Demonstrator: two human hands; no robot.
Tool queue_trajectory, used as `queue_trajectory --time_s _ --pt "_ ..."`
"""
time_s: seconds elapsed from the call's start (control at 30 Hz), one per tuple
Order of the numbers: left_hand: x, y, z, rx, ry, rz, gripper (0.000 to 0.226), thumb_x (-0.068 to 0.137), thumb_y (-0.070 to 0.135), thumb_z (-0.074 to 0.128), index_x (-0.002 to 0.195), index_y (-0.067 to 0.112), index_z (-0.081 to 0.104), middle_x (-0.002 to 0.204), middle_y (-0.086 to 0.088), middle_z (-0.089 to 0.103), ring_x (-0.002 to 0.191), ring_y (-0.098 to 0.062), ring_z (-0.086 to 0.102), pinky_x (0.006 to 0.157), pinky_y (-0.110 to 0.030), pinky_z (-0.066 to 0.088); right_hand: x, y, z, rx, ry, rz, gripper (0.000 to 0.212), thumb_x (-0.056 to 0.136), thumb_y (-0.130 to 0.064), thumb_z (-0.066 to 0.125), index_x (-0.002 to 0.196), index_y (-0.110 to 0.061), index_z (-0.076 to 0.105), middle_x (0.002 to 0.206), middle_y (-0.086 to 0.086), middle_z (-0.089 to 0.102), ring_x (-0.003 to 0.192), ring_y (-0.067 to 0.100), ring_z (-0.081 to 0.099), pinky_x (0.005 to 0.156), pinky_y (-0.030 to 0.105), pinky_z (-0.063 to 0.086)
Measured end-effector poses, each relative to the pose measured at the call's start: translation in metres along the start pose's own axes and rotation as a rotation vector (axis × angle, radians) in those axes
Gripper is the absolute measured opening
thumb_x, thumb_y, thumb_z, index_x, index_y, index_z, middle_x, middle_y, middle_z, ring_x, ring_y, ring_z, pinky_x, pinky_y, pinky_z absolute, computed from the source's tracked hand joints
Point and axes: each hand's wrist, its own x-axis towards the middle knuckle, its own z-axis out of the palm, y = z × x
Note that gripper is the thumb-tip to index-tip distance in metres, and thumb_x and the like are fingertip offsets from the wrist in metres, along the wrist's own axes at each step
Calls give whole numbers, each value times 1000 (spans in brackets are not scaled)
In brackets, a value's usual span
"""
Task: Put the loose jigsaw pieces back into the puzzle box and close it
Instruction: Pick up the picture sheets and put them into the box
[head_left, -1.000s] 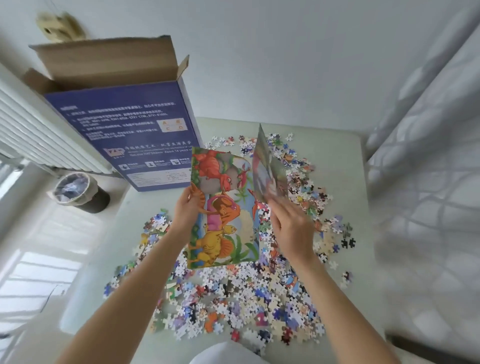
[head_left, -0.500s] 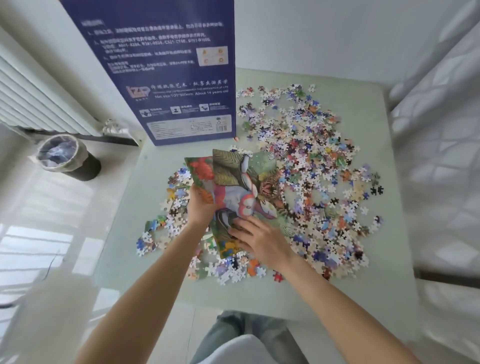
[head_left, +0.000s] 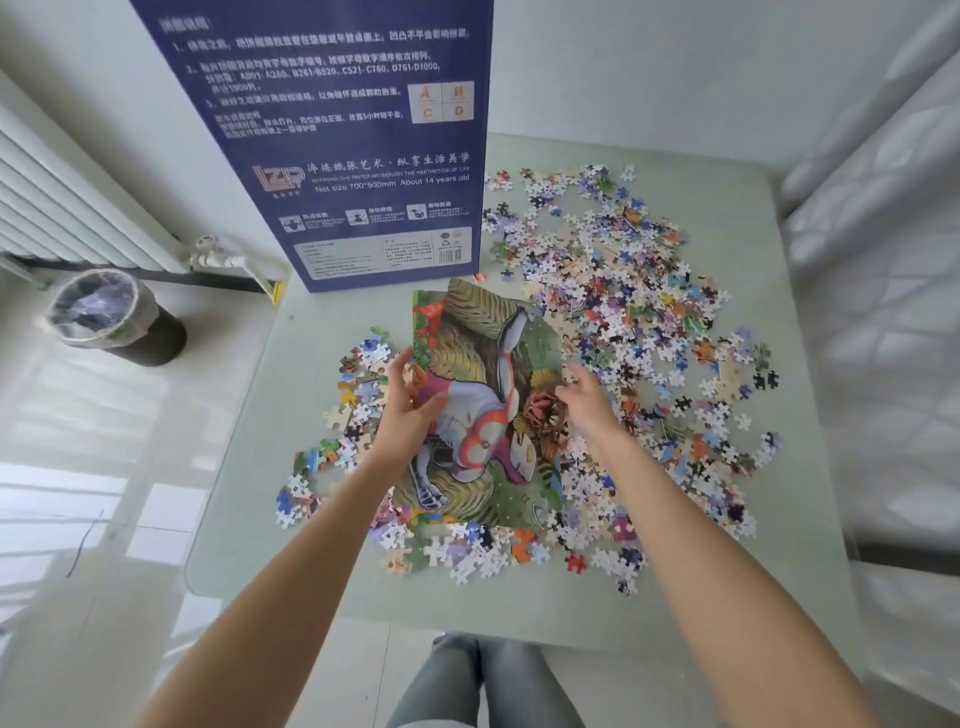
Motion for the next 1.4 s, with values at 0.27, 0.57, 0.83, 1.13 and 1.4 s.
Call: queue_trajectory --time_s 0.27,0.57,0.83,1.13,1.4 --pt "-10 38 -3 100 -30 191 54 91 -1 51 130 33 34 97 -6 67 85 -21 60 79 -42 51 -16 -31 -31 -19 128 -173 51 89 -18 62 135 -11 42 130 4 52 119 18 49 101 37 40" --pt "-42 134 -51 557 261 504 41 91 13 55 126 31 47 94 17 66 86 -11 66 70 -26 49 -80 -128 -43 -574 207 -707 22 95 -29 50 85 -10 43 64 2 47 47 11 35 43 19 26" --pt "-30 250 -104 318 335 754 30 92 11 53 120 23 49 94 1 69 82 -16 68 77 -32 56 -112 -258 -33 -222 214 -906 18 94 -27 53 101 -14 43 79 -7 62 45 10 61 46 28 44" --pt "-3 358 -142 118 477 983 31 95 24 50 76 47 56 69 19 67 68 -13 63 65 -43 52 -122 -384 -25 -89 426 -1256 21 95 -33 50 101 -14 45 83 -2 64 65 19 66 57 31 50" --pt "26 372 -159 103 477 1137 15 96 19 48 85 27 54 78 16 68 77 -7 66 71 -35 52 -105 -417 -13 24 359 -1357 17 95 -24 52 82 -22 41 86 -8 63 83 10 67 70 35 58"
